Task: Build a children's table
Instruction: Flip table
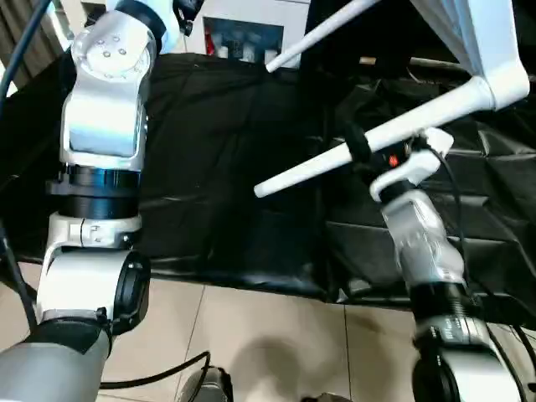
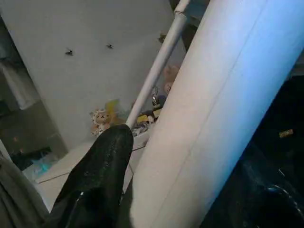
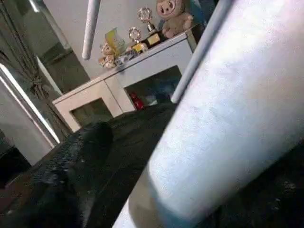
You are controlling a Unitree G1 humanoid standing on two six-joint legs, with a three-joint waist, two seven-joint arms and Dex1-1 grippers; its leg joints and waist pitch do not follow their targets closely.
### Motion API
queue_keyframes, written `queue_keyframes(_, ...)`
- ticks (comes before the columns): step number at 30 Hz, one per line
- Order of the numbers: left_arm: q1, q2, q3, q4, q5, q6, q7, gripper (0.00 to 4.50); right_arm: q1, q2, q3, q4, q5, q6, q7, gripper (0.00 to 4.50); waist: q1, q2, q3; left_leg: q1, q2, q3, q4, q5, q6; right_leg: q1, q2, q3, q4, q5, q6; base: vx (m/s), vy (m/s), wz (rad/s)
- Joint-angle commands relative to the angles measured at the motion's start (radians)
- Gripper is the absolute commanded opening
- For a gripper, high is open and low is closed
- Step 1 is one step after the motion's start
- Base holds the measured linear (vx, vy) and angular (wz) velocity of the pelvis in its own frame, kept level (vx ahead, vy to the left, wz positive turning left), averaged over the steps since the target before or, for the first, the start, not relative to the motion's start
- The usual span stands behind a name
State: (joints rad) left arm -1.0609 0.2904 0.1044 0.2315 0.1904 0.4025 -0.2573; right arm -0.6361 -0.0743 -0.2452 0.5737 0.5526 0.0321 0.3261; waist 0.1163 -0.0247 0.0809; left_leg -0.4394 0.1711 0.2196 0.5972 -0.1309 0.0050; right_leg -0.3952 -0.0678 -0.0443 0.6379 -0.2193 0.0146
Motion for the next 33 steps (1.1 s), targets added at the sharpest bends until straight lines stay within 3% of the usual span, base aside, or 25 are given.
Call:
queue_keyframes(1, 0.010, -0.022, 0.040, 0.003, -0.065, 0.028, 0.030, 2.50, -0.018, 0.014, -0.019, 0.015, 0.026, -0.011, 0.028, 3.57, -0.005, -0.013, -0.075, 0.054, 0.066, -0.041, -0.066, -0.175, 0.031, 0.022, -0.090, 0.039, -0.075, -0.076, -0.202, 0.000, 0.000, 0.00)
queue_keyframes(22, 0.037, -0.019, 0.048, 0.012, -0.068, 0.025, 0.050, 2.38, -0.060, -0.001, -0.054, -0.043, 0.064, 0.002, 0.119, 1.91, -0.007, -0.021, -0.069, 0.056, 0.068, -0.038, -0.070, -0.192, 0.013, 0.019, -0.090, 0.038, -0.076, -0.091, -0.205, 0.000, 0.000, 0.00)
queue_keyframes(33, 0.180, -0.005, 0.051, -0.061, -0.091, -0.013, 0.013, 1.98, -0.042, -0.089, -0.019, -0.221, -0.034, -0.004, 0.085, 1.67, -0.004, -0.025, -0.082, 0.056, 0.067, -0.033, -0.060, -0.091, 0.042, 0.022, -0.082, 0.035, -0.057, 0.040, -0.212, 0.000, 0.000, 0.00)
